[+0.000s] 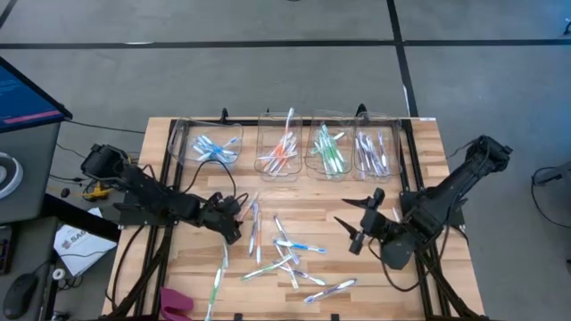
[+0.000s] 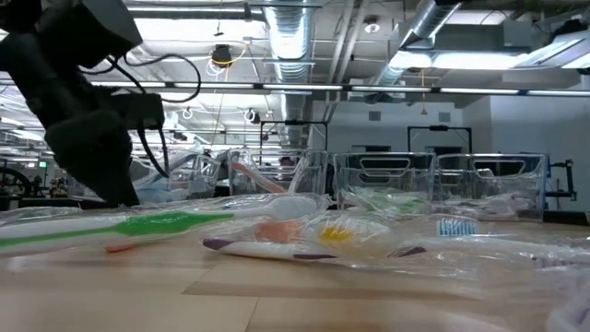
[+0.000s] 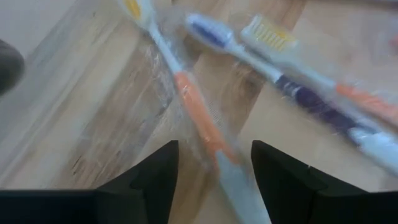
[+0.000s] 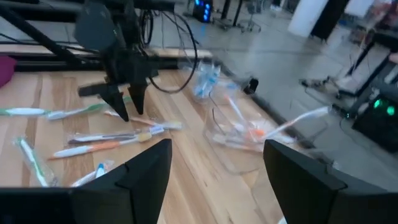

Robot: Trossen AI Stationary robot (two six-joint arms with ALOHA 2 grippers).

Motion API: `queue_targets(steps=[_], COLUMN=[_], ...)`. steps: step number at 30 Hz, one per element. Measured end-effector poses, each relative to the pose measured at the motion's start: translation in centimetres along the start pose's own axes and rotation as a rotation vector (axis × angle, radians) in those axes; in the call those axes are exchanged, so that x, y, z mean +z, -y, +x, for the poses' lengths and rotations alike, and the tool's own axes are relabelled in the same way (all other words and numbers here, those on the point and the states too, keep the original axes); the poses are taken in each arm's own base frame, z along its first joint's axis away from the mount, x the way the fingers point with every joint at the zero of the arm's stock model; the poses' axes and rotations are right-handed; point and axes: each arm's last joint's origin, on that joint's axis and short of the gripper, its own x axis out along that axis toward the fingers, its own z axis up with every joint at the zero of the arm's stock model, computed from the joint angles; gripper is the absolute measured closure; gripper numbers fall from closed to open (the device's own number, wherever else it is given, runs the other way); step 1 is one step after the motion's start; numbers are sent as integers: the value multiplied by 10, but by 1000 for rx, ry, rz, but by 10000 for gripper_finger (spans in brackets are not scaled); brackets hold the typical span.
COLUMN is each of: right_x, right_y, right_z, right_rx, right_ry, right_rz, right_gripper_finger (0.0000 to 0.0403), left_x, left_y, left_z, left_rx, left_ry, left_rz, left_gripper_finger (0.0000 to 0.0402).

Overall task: Pick & Place Toothbrushes
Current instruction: Put the orange toothbrush into the middle left transparent bin

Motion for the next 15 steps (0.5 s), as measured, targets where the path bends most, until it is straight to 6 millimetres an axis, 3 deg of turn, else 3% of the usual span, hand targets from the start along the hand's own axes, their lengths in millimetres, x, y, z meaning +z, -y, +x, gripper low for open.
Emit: queue_targets(steps=[8, 15], right_x=[15, 16], right_y=[21, 22], right_z=[-27, -30], right_rx=[-70, -30], right_ry=[124, 117], right_rz=[49, 100], right_gripper_finger=[154, 154], left_x=[-8, -7], left_y=[1, 0], left_z=[15, 12], left_rx=[70, 47], left_ry=[-31, -43], left_rz=[37, 27], left_gripper_finger=[220, 258])
